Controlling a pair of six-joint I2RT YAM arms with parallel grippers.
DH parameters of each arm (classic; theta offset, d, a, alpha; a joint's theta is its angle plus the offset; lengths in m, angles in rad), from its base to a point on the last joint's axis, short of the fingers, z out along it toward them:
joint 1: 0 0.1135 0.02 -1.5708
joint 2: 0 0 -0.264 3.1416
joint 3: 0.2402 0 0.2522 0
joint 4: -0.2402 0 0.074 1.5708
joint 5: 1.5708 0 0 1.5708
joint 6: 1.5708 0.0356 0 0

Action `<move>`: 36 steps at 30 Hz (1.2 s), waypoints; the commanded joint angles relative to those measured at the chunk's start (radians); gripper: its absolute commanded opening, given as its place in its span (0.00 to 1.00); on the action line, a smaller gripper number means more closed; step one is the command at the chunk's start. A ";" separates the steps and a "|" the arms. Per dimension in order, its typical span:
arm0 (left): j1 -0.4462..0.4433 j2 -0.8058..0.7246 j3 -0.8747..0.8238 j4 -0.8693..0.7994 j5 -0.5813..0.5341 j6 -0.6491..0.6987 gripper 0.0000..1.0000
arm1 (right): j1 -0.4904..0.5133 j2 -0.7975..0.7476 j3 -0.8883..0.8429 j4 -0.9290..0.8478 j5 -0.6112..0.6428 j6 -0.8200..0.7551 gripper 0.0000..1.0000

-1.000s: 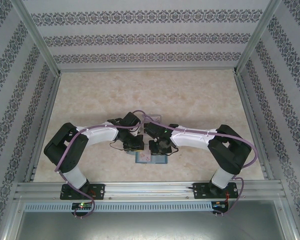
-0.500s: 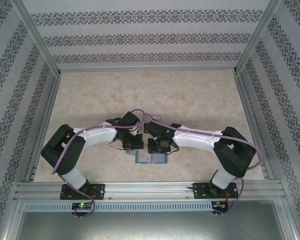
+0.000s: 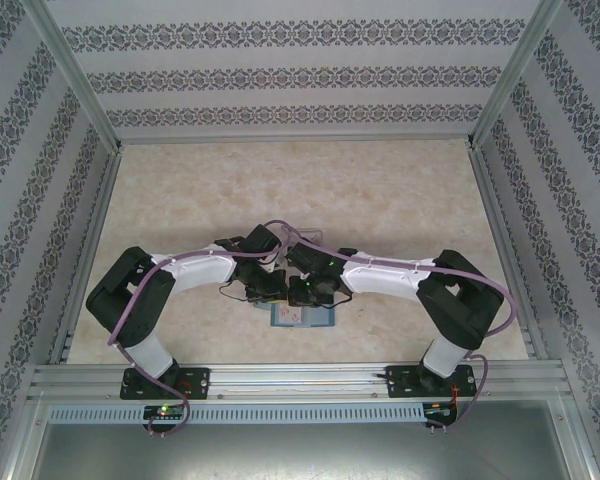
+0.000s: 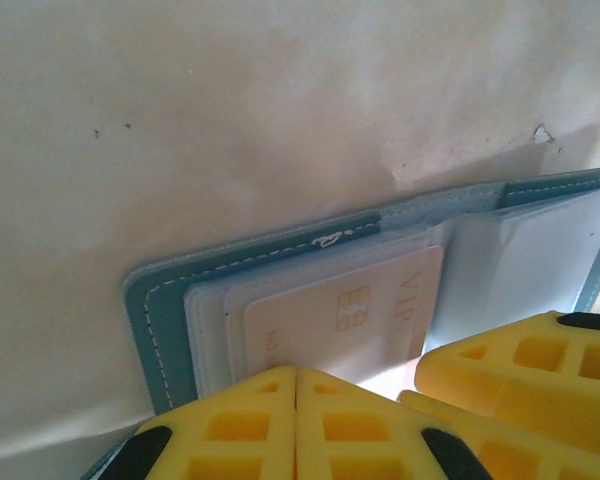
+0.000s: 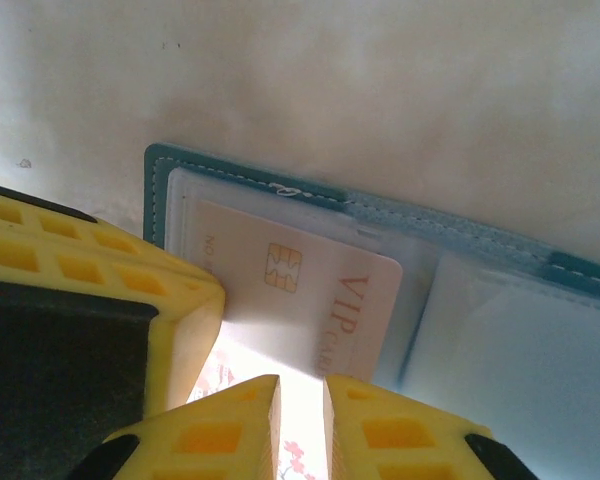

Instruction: Take the credit cards out of the card holder

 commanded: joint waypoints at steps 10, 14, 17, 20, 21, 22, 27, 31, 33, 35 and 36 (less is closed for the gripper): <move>-0.010 0.008 -0.007 -0.045 -0.026 0.034 0.09 | -0.009 0.020 -0.008 -0.045 0.035 -0.008 0.25; -0.010 0.004 -0.007 -0.051 -0.033 0.037 0.09 | -0.008 0.023 -0.013 -0.051 0.039 -0.013 0.27; -0.010 -0.003 -0.006 -0.055 -0.037 0.037 0.09 | -0.010 0.018 -0.017 -0.051 0.038 -0.009 0.27; -0.010 -0.011 -0.007 -0.060 -0.040 0.038 0.09 | -0.008 -0.008 -0.018 -0.056 0.046 -0.007 0.25; -0.010 -0.011 -0.007 -0.061 -0.040 0.039 0.09 | -0.008 -0.021 -0.019 -0.053 0.049 -0.005 0.23; -0.010 -0.011 -0.008 -0.061 -0.040 0.039 0.09 | -0.008 -0.029 -0.019 -0.051 0.049 -0.003 0.22; -0.010 -0.009 -0.009 -0.059 -0.040 0.038 0.09 | -0.008 -0.040 -0.029 0.005 0.014 0.019 0.20; -0.011 -0.008 -0.006 -0.060 -0.041 0.039 0.09 | -0.008 -0.020 -0.032 0.021 0.002 0.024 0.19; -0.010 -0.008 -0.005 -0.060 -0.040 0.039 0.09 | -0.009 -0.008 -0.035 0.028 -0.001 0.023 0.19; -0.011 -0.009 -0.007 -0.060 -0.042 0.040 0.09 | -0.008 0.005 -0.041 0.040 -0.003 0.029 0.19; -0.011 -0.008 -0.009 -0.060 -0.042 0.040 0.09 | -0.008 0.013 -0.044 0.046 -0.006 0.029 0.19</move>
